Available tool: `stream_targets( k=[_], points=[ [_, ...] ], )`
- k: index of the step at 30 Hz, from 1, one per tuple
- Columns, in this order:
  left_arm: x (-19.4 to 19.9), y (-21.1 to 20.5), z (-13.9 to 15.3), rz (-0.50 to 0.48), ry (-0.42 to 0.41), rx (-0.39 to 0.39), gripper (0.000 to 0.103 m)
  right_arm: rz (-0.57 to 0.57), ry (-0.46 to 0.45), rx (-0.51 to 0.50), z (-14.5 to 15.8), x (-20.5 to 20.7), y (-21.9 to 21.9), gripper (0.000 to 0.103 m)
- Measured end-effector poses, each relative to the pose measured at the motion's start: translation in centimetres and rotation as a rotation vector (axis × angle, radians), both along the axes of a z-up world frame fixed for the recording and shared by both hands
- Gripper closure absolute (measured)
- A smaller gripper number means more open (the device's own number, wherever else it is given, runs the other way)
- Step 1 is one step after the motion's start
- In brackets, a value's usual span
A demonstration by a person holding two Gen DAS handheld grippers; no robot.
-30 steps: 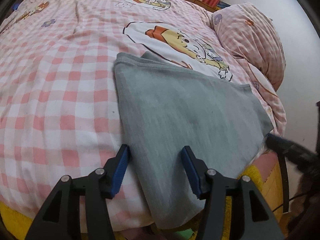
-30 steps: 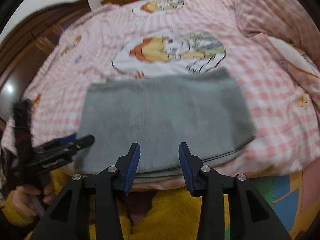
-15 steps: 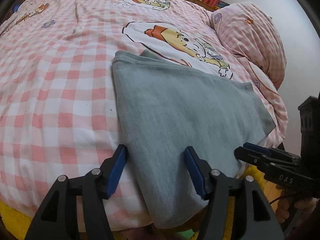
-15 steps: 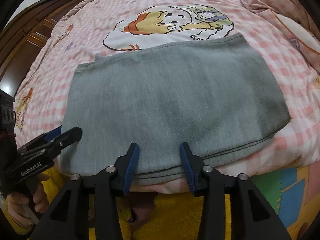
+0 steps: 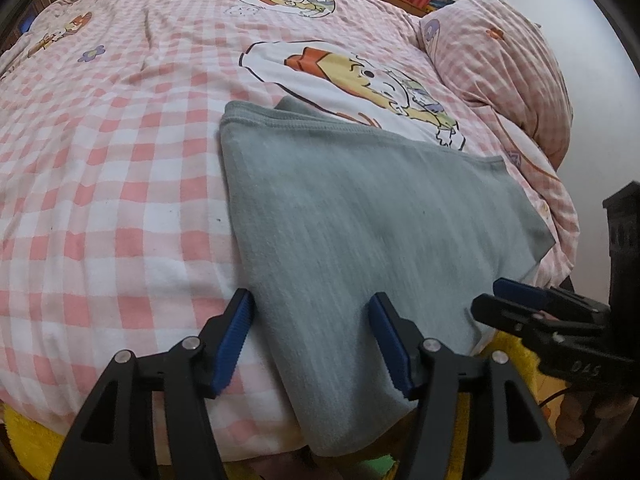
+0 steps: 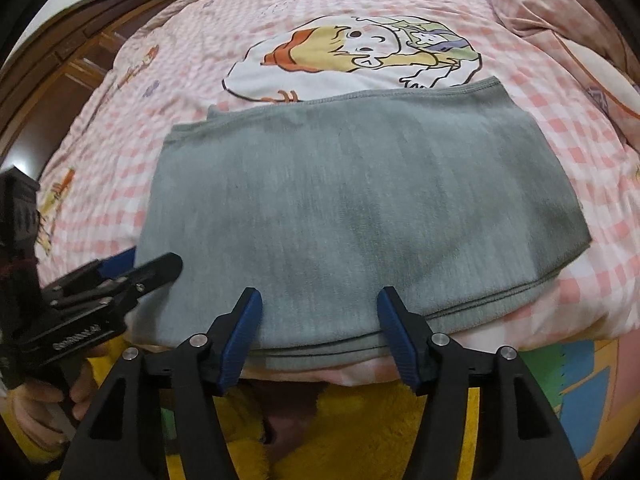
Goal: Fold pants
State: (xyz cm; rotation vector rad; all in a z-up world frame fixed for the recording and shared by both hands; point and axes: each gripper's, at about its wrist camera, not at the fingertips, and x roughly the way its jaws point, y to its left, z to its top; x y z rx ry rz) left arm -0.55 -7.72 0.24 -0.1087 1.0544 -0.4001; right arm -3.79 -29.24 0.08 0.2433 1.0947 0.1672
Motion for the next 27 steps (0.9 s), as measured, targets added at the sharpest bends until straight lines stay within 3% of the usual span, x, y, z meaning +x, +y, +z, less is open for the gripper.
stream_targets(
  k=[5, 7, 10, 13, 18, 27],
  points=[
    [-0.1, -0.2, 0.1, -0.004, -0.009, 0.01, 0.043, -0.03, -0.017, 0.031, 0.9, -0.9, -0.7, 0.041],
    [0.0, 0.0, 0.4, -0.003, -0.014, 0.003, 0.072, -0.033, -0.037, 0.02, 1.5, -1.3, -0.8, 0.041],
    [0.2, 0.8, 1.2, 0.014, -0.003, -0.034, 0.082, -0.03, -0.073, 0.007, 2.6, -2.0, -1.1, 0.041],
    [0.2, 1.3, 2.2, 0.023, -0.002, -0.065, 0.084, -0.038, -0.106, 0.01, 3.5, -2.5, -1.8, 0.041],
    [-0.7, 0.3, 5.7, -0.02, -0.076, -0.067, 0.086, -0.066, -0.162, 0.031, 5.1, -3.2, -3.1, 0.041],
    [-2.0, -5.9, 11.8, -0.203, -0.22, -0.03, 0.087, -0.127, -0.22, 0.077, 5.9, -4.4, -5.7, 0.041]
  ],
)
